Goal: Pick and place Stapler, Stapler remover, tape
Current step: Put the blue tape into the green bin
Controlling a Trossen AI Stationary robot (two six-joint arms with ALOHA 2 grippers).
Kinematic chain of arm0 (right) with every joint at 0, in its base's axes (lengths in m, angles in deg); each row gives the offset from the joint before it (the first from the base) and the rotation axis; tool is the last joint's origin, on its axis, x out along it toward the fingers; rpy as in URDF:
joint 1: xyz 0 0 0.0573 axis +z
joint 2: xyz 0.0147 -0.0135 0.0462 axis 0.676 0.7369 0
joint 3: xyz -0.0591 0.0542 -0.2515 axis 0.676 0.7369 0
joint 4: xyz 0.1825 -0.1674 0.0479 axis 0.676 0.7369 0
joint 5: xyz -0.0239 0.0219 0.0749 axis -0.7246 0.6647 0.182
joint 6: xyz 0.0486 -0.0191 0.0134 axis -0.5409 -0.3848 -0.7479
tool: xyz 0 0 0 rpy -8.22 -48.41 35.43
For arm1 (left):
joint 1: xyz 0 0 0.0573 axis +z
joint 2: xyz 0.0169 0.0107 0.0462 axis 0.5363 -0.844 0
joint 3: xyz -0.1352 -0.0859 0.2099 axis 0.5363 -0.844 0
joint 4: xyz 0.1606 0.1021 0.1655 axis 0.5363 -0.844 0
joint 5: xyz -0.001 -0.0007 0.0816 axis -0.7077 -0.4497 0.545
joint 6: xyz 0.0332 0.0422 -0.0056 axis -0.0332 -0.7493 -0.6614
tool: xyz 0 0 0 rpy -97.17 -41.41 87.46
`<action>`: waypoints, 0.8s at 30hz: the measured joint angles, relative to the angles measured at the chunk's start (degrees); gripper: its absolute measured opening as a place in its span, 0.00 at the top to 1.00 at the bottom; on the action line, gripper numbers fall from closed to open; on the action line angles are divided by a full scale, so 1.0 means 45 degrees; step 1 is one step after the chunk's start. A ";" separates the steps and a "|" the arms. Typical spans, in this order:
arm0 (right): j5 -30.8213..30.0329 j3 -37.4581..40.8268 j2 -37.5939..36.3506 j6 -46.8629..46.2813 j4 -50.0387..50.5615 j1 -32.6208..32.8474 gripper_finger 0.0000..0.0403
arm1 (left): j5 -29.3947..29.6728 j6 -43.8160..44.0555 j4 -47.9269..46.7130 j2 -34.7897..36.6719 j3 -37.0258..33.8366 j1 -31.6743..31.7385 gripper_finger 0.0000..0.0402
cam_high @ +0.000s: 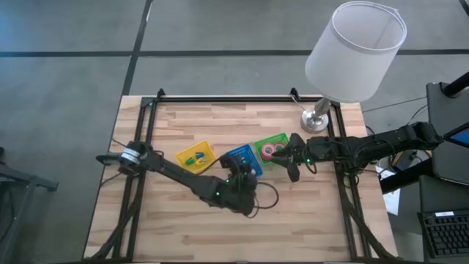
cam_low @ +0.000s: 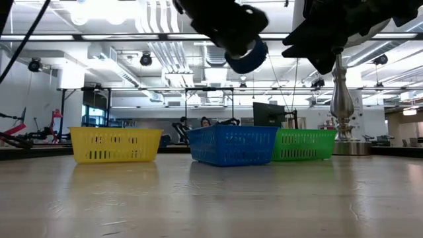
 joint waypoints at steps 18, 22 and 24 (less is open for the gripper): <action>-0.0034 0.0010 0.0000 0.0176 -0.0321 -0.0005 0.66 | -0.0844 0.0612 0.3083 -0.0019 -0.1167 0.2059 0.87; -0.0044 0.0010 0.0000 0.0534 -0.0319 -0.0015 0.66 | -0.1027 -0.0233 0.5120 -0.0029 -0.1496 0.2034 0.87; -0.0044 0.0010 0.0000 0.0808 -0.0321 -0.0019 0.66 | -0.1258 -0.0606 0.6014 -0.0024 -0.1496 0.2018 0.87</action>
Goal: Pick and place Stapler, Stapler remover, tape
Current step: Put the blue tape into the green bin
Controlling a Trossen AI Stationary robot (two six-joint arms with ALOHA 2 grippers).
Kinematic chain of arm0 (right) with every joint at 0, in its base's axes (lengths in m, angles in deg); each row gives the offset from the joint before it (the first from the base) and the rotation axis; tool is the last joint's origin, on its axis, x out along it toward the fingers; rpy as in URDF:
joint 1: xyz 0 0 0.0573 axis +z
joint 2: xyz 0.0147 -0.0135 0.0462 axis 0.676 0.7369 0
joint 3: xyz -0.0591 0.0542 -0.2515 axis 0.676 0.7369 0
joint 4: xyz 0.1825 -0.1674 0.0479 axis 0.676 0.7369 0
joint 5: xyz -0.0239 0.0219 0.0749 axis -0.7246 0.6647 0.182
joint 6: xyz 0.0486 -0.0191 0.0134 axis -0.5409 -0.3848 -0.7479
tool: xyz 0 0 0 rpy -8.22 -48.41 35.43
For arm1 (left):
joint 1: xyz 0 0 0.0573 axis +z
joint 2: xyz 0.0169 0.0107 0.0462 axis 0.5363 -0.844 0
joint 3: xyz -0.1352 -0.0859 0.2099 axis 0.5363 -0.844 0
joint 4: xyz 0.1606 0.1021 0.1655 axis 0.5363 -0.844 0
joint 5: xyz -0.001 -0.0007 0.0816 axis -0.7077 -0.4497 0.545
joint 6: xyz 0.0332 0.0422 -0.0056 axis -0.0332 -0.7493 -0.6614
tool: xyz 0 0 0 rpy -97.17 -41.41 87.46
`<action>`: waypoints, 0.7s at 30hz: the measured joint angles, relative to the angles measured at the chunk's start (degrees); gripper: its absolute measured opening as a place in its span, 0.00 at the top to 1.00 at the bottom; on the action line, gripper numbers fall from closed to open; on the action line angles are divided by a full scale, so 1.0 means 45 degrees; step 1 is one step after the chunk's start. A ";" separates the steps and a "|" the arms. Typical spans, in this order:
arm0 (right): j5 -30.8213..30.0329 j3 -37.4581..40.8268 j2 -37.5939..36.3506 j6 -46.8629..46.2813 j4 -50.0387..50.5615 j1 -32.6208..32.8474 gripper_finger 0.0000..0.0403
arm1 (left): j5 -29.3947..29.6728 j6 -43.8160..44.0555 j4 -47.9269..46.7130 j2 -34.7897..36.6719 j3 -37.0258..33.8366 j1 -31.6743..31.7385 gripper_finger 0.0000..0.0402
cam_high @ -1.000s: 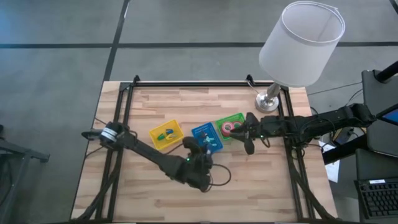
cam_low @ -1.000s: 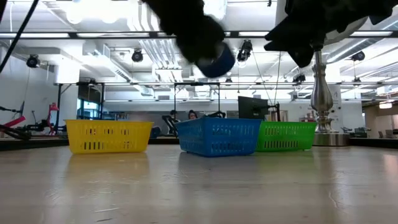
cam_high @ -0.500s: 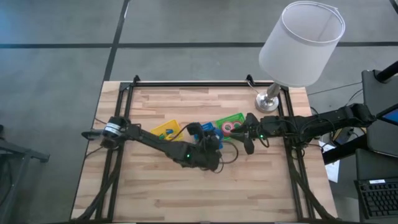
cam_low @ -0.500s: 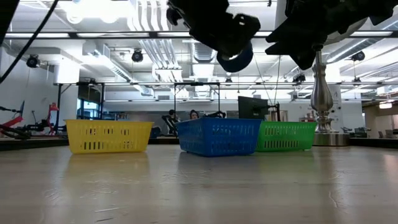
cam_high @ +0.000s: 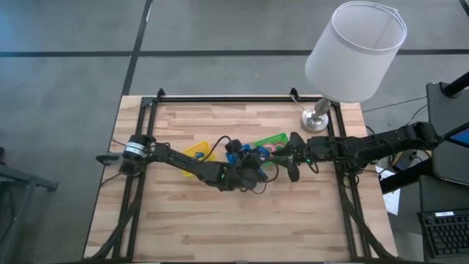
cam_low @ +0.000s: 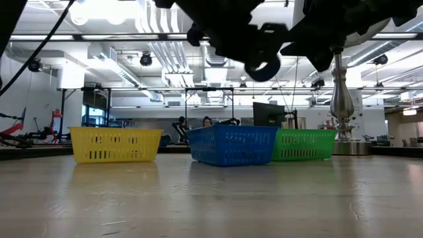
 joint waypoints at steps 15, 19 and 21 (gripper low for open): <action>-0.0712 0.0000 -0.0024 -0.0008 -0.0217 0.0000 0.63 | -0.0083 -0.0738 0.1326 0.0000 0.0000 0.0146 0.87; -0.0668 0.0000 -0.0019 0.0212 -0.0214 0.0007 0.62 | -0.0087 -0.0790 0.1324 0.0000 0.0000 0.0064 0.87; -0.0626 0.0000 -0.0010 0.0380 -0.0209 0.0019 0.61 | -0.0078 -0.0885 0.1212 0.0000 0.0000 0.0021 0.87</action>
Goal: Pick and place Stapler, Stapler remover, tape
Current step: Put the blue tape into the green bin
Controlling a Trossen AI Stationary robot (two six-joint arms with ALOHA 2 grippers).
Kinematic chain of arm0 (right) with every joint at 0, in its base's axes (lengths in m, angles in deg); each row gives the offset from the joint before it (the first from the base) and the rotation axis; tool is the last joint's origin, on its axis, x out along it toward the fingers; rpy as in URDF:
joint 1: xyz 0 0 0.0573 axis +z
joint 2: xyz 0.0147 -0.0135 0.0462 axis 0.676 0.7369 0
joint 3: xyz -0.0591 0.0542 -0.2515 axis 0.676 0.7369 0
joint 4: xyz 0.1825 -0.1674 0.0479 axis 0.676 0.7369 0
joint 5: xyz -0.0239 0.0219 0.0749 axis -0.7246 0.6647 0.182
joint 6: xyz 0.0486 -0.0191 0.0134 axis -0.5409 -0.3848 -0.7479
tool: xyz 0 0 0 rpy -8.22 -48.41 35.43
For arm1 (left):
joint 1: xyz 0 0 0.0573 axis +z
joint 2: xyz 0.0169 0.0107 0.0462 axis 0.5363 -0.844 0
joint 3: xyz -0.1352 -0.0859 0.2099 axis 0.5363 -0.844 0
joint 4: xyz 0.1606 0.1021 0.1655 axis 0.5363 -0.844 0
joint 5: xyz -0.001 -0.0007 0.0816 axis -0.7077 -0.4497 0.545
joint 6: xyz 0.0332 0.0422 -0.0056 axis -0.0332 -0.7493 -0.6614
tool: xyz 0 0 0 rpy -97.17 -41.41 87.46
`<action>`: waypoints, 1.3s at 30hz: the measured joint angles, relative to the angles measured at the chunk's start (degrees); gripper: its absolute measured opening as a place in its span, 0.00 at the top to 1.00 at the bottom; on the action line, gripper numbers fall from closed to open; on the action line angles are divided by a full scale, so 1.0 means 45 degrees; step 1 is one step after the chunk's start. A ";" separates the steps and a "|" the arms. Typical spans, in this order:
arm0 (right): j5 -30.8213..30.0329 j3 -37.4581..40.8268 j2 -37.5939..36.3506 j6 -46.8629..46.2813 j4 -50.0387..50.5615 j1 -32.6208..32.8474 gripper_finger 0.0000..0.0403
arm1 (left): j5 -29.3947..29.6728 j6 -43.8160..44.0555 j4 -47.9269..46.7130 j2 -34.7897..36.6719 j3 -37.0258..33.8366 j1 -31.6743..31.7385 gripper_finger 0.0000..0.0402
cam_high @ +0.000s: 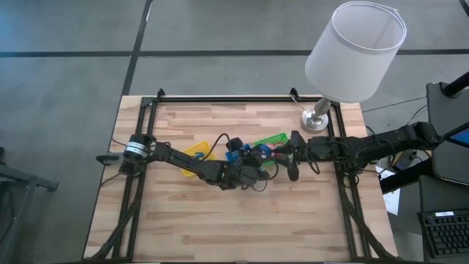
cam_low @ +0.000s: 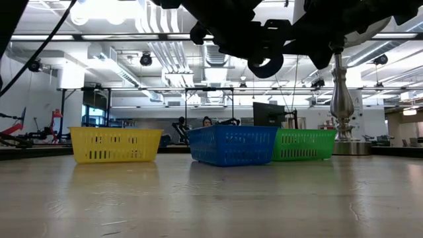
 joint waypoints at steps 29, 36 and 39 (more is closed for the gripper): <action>-0.0671 -0.0121 0.0010 0.0463 0.0100 -0.0015 0.59 | 0.0316 0.0375 0.0726 0.0015 -0.0141 -0.0157 0.87; -0.0693 -0.0121 0.0000 0.0466 0.0063 -0.0004 0.59 | 0.0183 0.0421 0.0970 0.0015 -0.0141 -0.0097 0.87; -0.0698 -0.0121 0.0000 0.0486 0.0053 0.0000 0.59 | 0.0112 0.0507 0.0979 0.0015 -0.0141 -0.0045 0.87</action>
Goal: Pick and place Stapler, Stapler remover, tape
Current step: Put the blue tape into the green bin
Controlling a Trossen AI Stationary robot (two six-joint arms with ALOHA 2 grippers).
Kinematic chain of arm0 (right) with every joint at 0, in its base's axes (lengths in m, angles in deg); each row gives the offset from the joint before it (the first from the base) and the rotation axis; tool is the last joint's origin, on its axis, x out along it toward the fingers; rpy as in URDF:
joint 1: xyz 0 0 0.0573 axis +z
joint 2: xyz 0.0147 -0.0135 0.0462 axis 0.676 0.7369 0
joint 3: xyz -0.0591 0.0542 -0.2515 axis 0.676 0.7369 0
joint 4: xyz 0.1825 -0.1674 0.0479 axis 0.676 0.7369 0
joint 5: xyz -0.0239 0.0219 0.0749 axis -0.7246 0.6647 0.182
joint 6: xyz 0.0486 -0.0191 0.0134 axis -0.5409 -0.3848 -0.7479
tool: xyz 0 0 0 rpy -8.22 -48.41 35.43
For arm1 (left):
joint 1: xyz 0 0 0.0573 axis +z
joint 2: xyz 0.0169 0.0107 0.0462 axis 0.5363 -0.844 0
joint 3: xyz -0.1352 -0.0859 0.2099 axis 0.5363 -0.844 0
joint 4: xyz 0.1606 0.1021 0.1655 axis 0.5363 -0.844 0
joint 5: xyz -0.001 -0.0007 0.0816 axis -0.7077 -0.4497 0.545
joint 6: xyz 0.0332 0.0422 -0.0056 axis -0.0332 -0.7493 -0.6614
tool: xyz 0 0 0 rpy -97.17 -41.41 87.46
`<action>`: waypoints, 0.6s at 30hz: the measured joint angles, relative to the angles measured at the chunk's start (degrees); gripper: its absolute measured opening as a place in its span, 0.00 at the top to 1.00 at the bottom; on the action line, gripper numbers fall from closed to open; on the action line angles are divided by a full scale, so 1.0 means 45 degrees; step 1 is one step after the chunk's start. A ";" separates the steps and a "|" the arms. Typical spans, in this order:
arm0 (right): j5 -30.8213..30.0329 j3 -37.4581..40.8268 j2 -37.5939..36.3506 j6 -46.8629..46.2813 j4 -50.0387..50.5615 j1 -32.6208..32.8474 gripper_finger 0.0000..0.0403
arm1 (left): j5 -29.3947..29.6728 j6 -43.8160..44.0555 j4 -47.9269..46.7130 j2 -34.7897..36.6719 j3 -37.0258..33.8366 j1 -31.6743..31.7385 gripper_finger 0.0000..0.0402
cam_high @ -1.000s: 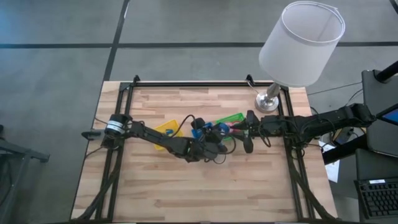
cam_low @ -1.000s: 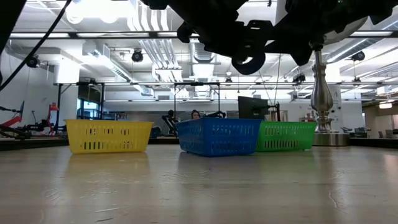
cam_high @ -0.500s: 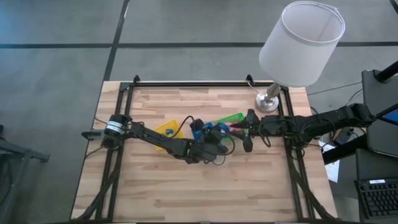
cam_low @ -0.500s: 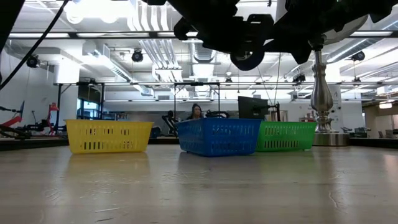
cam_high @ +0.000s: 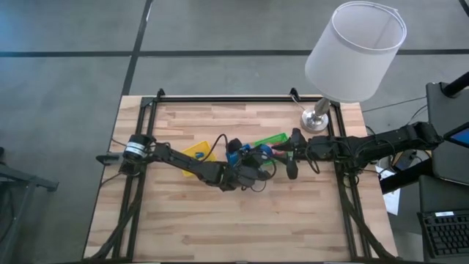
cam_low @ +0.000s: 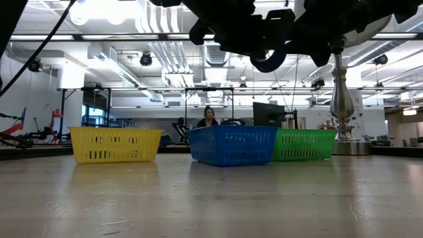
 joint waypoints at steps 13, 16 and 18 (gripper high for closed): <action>0.0750 0.0000 0.0010 0.0542 -0.0068 -0.0024 0.59 | -0.0409 -0.0308 0.0107 0.0000 -0.0019 0.0247 0.87; 0.0273 0.0000 0.0010 0.0406 -0.0053 -0.0006 0.59 | -0.0819 -0.0057 0.0408 0.0000 -0.0019 0.0278 0.87; 0.0167 0.0002 0.0005 0.0372 -0.0051 -0.0005 0.59 | -0.0894 -0.0068 0.0624 0.0000 -0.0019 0.0287 0.87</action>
